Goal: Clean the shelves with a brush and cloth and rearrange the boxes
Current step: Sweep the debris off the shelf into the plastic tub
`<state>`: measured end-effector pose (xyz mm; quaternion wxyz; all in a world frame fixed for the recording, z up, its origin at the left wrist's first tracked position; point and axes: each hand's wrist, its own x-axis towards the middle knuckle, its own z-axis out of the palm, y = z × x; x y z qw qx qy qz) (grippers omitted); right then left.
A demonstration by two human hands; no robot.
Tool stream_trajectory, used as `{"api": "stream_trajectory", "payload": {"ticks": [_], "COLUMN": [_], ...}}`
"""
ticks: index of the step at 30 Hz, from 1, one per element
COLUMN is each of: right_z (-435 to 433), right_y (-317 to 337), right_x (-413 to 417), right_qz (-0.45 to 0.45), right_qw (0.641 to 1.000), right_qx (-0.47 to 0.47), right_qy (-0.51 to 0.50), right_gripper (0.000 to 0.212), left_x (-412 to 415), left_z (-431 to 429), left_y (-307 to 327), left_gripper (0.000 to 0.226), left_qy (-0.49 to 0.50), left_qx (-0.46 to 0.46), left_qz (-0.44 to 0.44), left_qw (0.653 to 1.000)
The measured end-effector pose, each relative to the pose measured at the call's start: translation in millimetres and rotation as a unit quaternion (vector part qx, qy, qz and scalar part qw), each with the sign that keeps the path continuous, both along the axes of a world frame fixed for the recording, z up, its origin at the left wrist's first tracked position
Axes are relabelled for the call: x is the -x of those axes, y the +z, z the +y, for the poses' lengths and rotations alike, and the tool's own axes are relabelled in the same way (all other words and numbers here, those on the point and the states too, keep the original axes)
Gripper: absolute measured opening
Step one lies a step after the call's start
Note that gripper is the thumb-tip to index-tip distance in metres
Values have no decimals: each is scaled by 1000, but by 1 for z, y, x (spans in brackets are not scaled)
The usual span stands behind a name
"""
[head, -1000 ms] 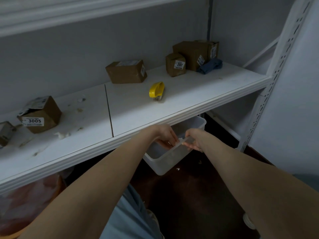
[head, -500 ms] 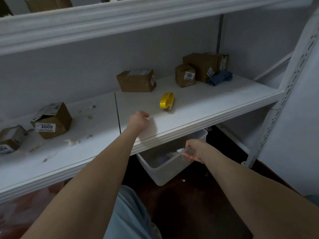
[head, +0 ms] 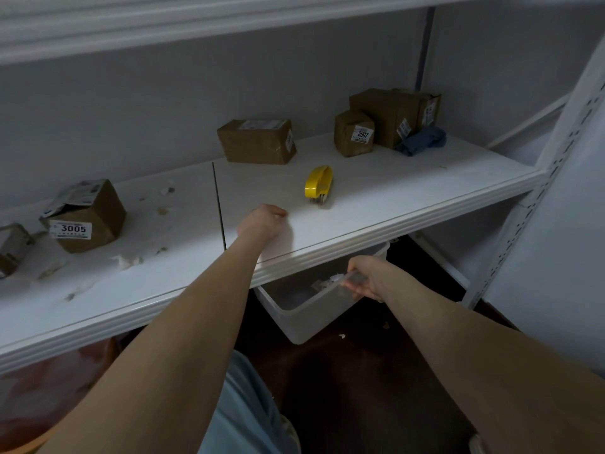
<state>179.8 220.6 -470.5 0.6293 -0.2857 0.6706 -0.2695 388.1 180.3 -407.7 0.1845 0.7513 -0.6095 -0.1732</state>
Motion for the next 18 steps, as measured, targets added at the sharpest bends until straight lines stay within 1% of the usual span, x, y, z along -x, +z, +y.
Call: {"api": "stream_trajectory", "payload": {"ticks": [6,13,18], "right_z": [-1,-2,-2], "right_y": [0,2,4], "right_x": [2,3,2], "right_qz": [-3,-8,-11], "right_qw": [1000,1000,999], "right_qx": [2,-1,0], "right_qy": [-14,-30,-34], "right_gripper": [40,39,42], "left_x": [0,3,4], "left_z": [-4,-10,-14], "left_y": [3,5,7], "left_gripper": [34,32,30], "left_qy": [3,22,17], "left_qx": [-10,-6,-21], "left_qz": [38,91,88], "left_qw": [999,996,996]}}
